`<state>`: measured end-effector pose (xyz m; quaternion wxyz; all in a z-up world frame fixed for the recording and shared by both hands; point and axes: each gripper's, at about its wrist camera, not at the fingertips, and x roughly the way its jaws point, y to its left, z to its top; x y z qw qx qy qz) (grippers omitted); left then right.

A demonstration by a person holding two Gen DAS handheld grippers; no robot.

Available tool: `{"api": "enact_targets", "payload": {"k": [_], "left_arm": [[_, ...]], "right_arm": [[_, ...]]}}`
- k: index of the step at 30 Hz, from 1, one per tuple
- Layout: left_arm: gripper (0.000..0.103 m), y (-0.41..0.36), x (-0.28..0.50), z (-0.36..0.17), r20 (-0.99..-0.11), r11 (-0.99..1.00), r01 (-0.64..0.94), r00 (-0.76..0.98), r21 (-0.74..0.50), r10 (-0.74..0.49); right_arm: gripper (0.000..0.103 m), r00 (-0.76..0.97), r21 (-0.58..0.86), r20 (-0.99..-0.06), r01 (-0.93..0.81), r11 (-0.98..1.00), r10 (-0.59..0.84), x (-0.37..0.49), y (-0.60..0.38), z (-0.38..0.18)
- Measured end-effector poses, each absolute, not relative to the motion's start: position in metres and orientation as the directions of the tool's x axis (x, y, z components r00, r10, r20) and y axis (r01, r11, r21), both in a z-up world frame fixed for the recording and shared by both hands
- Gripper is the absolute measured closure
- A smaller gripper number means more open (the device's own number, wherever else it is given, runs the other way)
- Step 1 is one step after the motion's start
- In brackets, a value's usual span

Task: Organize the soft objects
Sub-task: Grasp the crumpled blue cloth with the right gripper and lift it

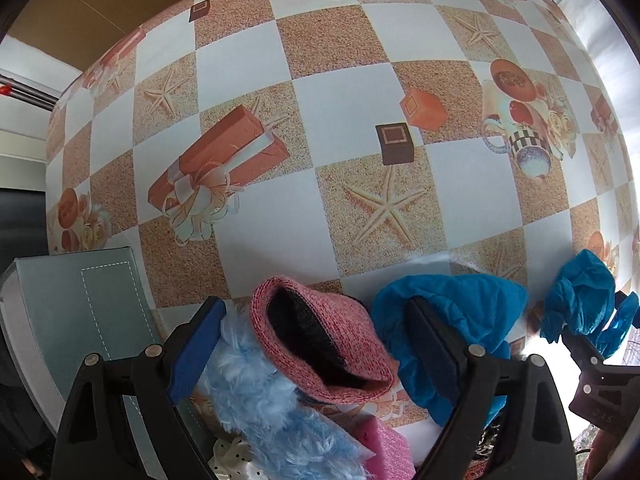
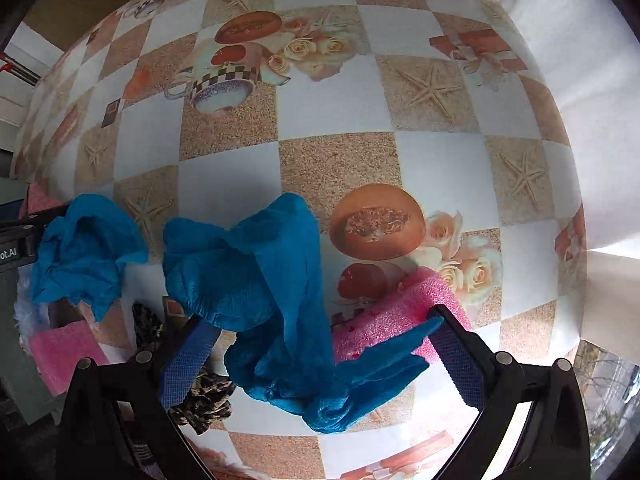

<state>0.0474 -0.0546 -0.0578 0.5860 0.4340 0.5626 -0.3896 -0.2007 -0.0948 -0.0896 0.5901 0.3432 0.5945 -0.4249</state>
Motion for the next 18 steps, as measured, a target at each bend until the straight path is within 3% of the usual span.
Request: {"api": "enact_targets", "payload": {"k": [3, 7, 8, 11, 12, 13, 16, 17, 18], "left_arm": [[0.010, -0.053, 0.038, -0.068, -0.995, 0.285, 0.954, 0.076, 0.091, 0.066], [0.011, -0.048, 0.038, -0.080, -0.993, 0.267, 0.958, 0.083, 0.104, 0.088], [0.017, -0.048, 0.038, -0.080, -0.993, 0.273, 0.957, 0.077, 0.098, 0.087], [0.057, -0.058, 0.024, -0.078, -0.996, 0.274, 0.960, 0.035, 0.057, 0.086], [0.069, -0.063, 0.020, -0.075, -0.997, 0.259, 0.964, 0.033, 0.052, 0.077], [0.072, -0.064, 0.018, -0.073, -0.997, 0.246, 0.968, 0.040, 0.055, 0.063], [0.076, -0.056, 0.018, -0.062, -0.998, 0.235, 0.970, 0.058, 0.056, -0.002], [0.076, -0.054, 0.017, -0.057, -0.998, 0.236, 0.970, 0.061, 0.053, -0.026], [0.076, -0.047, 0.017, -0.051, -0.997, 0.238, 0.970, 0.062, 0.048, -0.049]], "right_arm": [[0.000, -0.031, -0.080, -0.992, 0.900, 0.429, -0.121, -0.213, -0.093, -0.085], [0.000, -0.120, -0.173, -0.982, 0.875, 0.452, -0.144, -0.199, -0.086, -0.097], [0.000, -0.124, -0.169, -0.984, 0.878, 0.448, -0.128, -0.199, -0.088, -0.098], [0.002, -0.136, -0.201, -0.976, 0.853, 0.481, -0.168, -0.196, -0.086, -0.089], [0.015, -0.135, -0.221, -0.970, 0.835, 0.504, -0.202, -0.194, -0.082, -0.085], [0.021, -0.139, -0.245, -0.963, 0.812, 0.530, -0.232, -0.179, -0.079, -0.086], [0.051, -0.140, -0.296, -0.942, 0.771, 0.564, -0.304, -0.174, -0.070, -0.080], [0.067, -0.118, -0.285, -0.942, 0.772, 0.568, -0.313, -0.177, -0.070, -0.074], [0.071, -0.064, -0.228, -0.954, 0.792, 0.567, -0.294, -0.190, -0.070, -0.062]]}}
